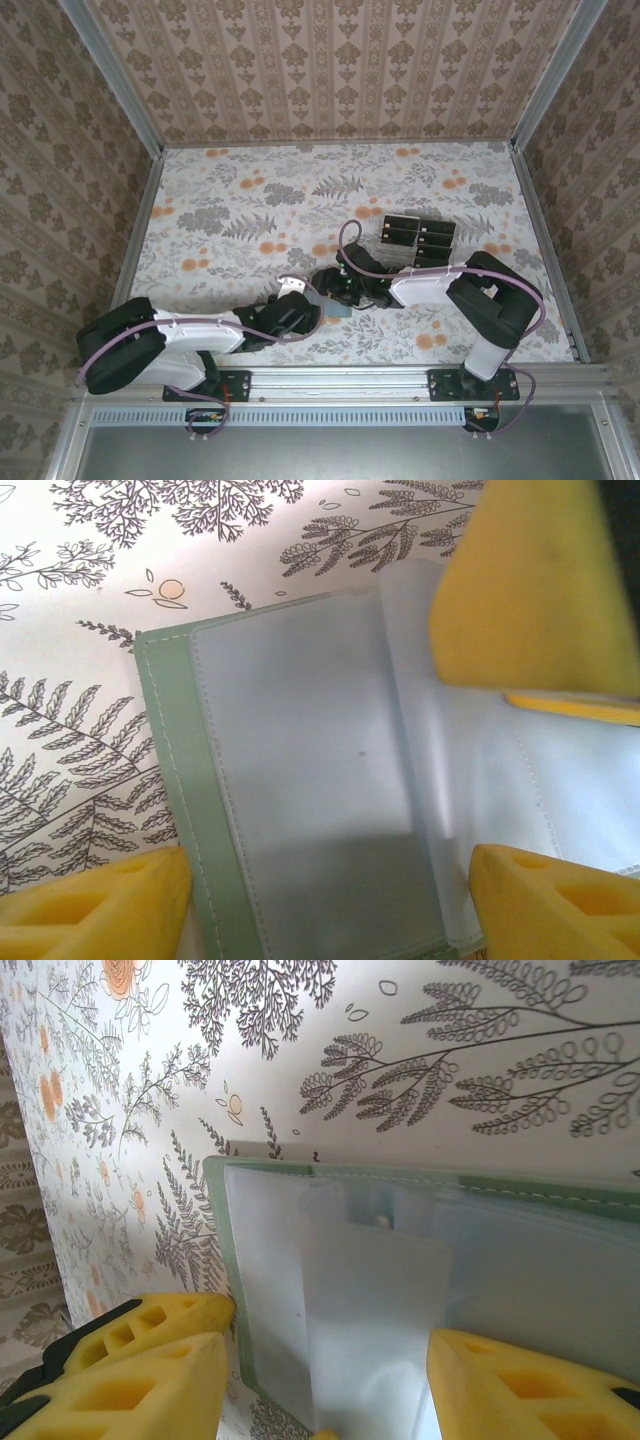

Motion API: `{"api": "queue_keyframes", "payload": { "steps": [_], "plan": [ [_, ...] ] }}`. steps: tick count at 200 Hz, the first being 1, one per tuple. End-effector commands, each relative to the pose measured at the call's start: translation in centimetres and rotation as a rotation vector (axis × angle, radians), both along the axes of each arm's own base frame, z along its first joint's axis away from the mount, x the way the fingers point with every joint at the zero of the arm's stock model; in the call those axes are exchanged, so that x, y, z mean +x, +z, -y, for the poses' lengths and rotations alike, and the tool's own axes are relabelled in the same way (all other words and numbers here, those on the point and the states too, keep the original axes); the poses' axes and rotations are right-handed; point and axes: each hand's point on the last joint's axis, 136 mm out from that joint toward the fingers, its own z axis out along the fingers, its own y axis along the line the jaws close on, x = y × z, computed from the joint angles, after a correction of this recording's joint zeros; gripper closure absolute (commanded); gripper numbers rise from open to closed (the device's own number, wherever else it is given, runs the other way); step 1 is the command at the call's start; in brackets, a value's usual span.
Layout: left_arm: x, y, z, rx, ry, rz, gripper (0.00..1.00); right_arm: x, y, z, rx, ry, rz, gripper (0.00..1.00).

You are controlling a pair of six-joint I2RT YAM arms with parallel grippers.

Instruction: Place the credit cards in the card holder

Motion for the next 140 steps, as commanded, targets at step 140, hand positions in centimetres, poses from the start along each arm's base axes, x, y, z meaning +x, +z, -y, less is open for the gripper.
{"api": "queue_keyframes", "payload": {
  "steps": [140],
  "plan": [
    [0.0, 2.3, -1.3, -0.051, 0.043, 0.053, 0.20, 0.7, 2.1, -3.1, 0.025, 0.060, 0.022, 0.43]
  ]
}}
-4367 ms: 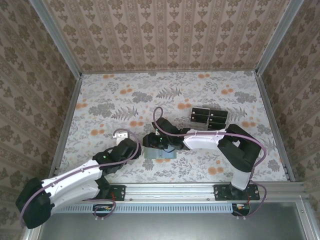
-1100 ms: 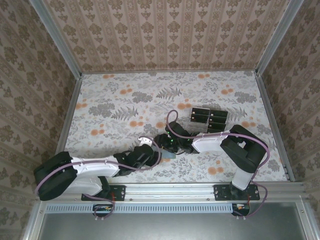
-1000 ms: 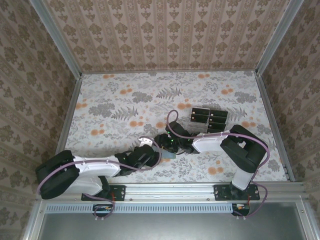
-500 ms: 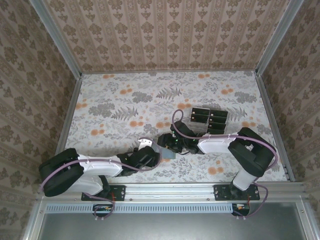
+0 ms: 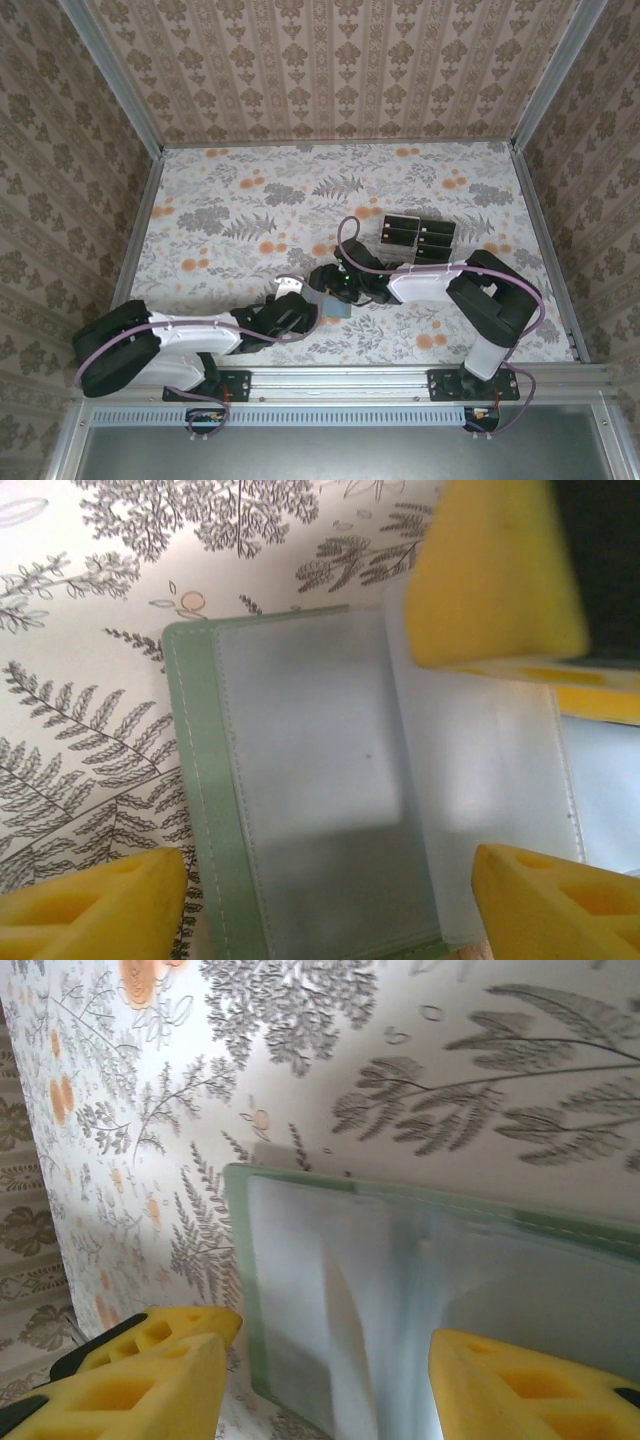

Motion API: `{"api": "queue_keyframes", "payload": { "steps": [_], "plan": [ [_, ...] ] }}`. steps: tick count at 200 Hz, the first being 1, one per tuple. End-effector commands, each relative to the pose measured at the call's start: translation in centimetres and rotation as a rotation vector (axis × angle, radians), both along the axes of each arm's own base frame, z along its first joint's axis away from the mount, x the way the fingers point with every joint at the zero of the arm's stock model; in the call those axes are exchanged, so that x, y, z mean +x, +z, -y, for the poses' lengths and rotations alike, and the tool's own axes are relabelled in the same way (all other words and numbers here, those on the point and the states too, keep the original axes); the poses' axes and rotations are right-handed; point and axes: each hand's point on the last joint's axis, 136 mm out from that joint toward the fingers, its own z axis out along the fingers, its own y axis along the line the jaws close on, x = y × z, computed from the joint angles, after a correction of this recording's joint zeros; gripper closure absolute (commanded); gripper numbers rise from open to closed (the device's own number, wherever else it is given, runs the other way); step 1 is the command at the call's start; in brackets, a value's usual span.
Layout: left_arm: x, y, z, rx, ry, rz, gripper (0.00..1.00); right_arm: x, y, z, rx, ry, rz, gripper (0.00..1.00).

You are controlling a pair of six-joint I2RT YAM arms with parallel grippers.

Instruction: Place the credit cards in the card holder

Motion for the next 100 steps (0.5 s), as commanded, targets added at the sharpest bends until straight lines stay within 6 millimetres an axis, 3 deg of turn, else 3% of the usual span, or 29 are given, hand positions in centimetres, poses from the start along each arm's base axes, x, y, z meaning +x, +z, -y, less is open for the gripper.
{"api": "queue_keyframes", "payload": {
  "steps": [1, 24, 63, 81, 100],
  "plan": [
    [-0.1, 1.4, -1.0, -0.017, 0.023, 0.034, 0.20, 0.0, 1.4, -1.8, 0.019, 0.045, 0.019, 0.43],
    [-0.2, 3.3, -2.1, -0.059, 0.041, 0.071, 0.19, 0.2, 2.4, -3.4, 0.026, 0.067, 0.032, 0.43],
    [-0.4, 5.0, -4.0, -0.085, 0.075, 0.109, 0.19, 0.9, 2.2, -6.7, 0.035, 0.105, 0.026, 0.43],
    [-0.5, 5.1, -4.6, -0.087, 0.087, 0.112, 0.18, 1.2, 2.7, -7.2, 0.044, 0.114, 0.035, 0.43],
    [-0.6, 5.1, -5.2, -0.086, 0.103, 0.109, 0.17, 1.3, 4.5, -6.7, 0.048, 0.127, 0.077, 0.43]
  ]
}}
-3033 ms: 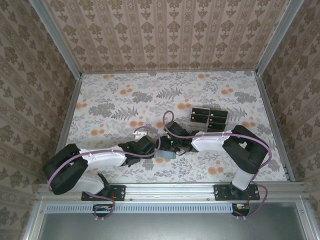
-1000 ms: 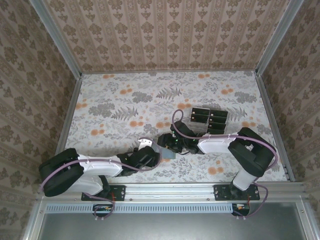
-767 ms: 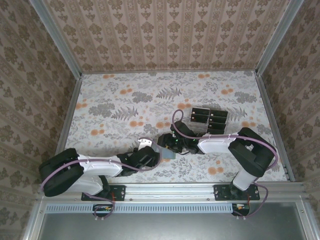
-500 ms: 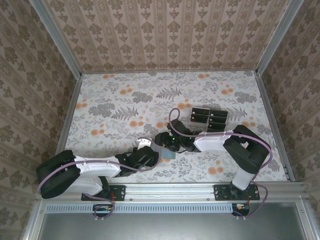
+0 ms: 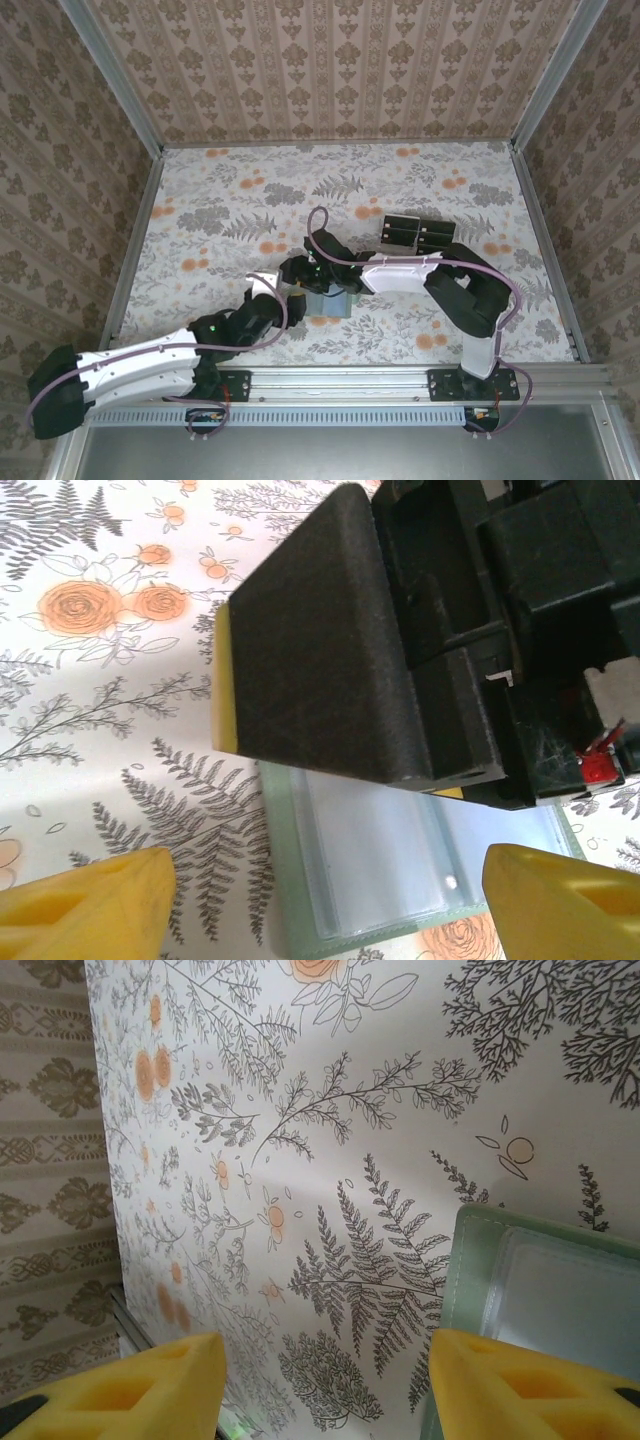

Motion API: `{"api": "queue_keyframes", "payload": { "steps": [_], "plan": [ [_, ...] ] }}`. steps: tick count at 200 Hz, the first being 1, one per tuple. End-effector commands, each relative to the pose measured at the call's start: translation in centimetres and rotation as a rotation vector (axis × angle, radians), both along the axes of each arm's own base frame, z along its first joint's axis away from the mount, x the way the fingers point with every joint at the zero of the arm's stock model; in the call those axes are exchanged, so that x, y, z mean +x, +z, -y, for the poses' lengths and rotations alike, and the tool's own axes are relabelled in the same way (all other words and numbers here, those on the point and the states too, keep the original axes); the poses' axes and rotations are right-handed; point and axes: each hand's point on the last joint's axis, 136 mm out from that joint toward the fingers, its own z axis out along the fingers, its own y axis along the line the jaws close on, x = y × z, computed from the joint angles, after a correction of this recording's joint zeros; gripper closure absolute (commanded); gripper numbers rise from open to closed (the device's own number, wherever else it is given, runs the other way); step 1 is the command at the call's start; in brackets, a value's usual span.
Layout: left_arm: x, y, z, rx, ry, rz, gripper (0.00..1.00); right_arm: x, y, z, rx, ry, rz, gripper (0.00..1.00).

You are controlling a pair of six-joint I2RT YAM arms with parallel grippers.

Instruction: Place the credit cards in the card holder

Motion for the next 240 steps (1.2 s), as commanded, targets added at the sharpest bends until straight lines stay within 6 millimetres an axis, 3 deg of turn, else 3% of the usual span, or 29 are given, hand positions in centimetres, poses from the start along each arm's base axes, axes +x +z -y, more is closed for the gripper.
{"api": "queue_keyframes", "payload": {
  "steps": [1, 20, 36, 59, 88, 110, 134, 176, 207, 240],
  "plan": [
    [-0.4, -1.4, -1.9, 0.063, 0.042, -0.020, 0.16, -0.2, 2.2, 0.1, 0.001, 0.040, 0.038, 0.43],
    [-0.3, -1.4, -2.0, 0.053, 0.057, -0.026, 0.14, -0.3, 4.2, 1.7, -0.022, 0.058, 0.086, 0.43],
    [-0.1, -1.4, -2.0, 0.050, 0.075, -0.034, 0.11, -0.3, 5.5, 4.2, -0.088, 0.073, 0.132, 0.43],
    [0.6, -1.3, -2.0, 0.054, 0.089, -0.048, 0.07, 0.4, 7.1, 9.7, -0.287, 0.084, 0.229, 0.43],
    [1.9, -0.7, -2.2, 0.044, 0.113, -0.068, 0.05, 1.8, 9.0, 18.2, -0.690, 0.120, 0.385, 0.42],
    [3.0, -0.3, -2.2, 0.029, 0.110, -0.084, 0.00, 2.6, 10.2, 22.4, -0.930, 0.195, 0.442, 0.44],
    [4.2, 0.1, -2.2, 0.033, 0.109, -0.095, 0.00, 2.7, 10.3, 24.4, -1.092, 0.310, 0.428, 0.47],
    [5.5, 0.9, -1.7, 0.047, 0.103, -0.108, 0.00, 2.8, 8.0, 26.8, -1.312, 0.478, 0.353, 0.50],
    [5.8, 0.7, -1.2, 0.055, 0.085, -0.132, 0.00, 2.7, 5.6, 27.0, -1.331, 0.562, 0.287, 0.52],
    [5.7, 0.2, -1.3, 0.060, 0.082, -0.147, 0.00, 3.4, 4.7, 26.8, -1.332, 0.561, 0.279, 0.56]
  ]
}}
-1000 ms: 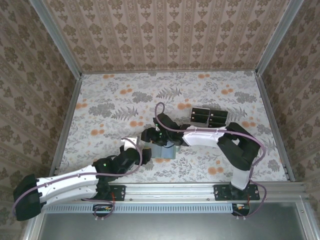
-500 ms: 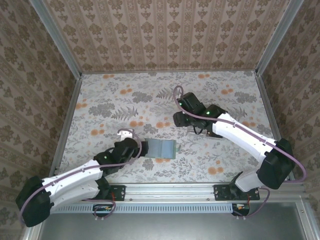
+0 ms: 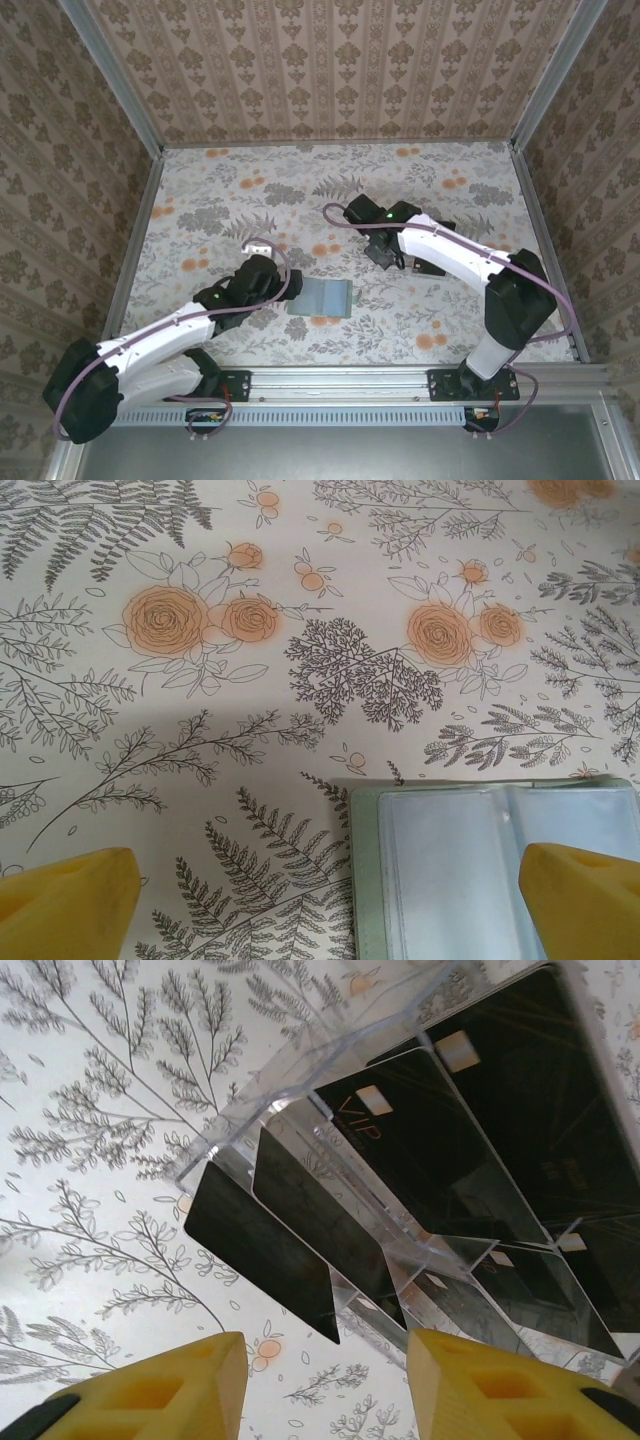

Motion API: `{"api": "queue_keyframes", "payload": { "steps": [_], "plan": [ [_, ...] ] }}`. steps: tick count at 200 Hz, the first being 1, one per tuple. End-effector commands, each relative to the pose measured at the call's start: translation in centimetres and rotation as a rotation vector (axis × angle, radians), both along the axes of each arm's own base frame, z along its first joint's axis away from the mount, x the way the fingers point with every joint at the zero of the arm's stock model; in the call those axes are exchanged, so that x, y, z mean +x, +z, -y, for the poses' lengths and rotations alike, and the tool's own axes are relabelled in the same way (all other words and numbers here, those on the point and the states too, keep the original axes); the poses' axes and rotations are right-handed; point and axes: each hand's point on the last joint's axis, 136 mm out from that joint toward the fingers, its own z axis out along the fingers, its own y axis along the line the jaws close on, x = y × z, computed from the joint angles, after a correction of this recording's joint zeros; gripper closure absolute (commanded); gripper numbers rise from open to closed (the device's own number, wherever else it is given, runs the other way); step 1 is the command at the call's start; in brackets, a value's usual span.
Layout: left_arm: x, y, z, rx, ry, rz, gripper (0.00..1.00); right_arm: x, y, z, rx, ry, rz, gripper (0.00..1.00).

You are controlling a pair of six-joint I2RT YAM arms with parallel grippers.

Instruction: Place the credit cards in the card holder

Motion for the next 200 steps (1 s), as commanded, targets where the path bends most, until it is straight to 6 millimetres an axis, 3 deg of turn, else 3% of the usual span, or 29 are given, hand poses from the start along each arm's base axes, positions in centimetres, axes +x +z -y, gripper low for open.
{"api": "queue_keyframes", "payload": {
  "steps": [1, 74, 200],
  "plan": [
    [0.2, 0.6, 0.4, -0.007, -0.027, 0.004, 0.00, 0.3, 0.0, 1.0, -0.066, 0.014, -0.013, 0.56],
    [0.0, 0.0, -0.1, -0.026, -0.012, -0.006, 0.00, 1.1, -2.6, 1.9, -0.136, -0.004, -0.058, 0.59],
    [0.1, -0.2, 0.3, -0.045, -0.015, -0.012, 0.00, 2.5, -3.9, 2.8, -0.224, -0.009, -0.041, 0.76]
  ]
}}
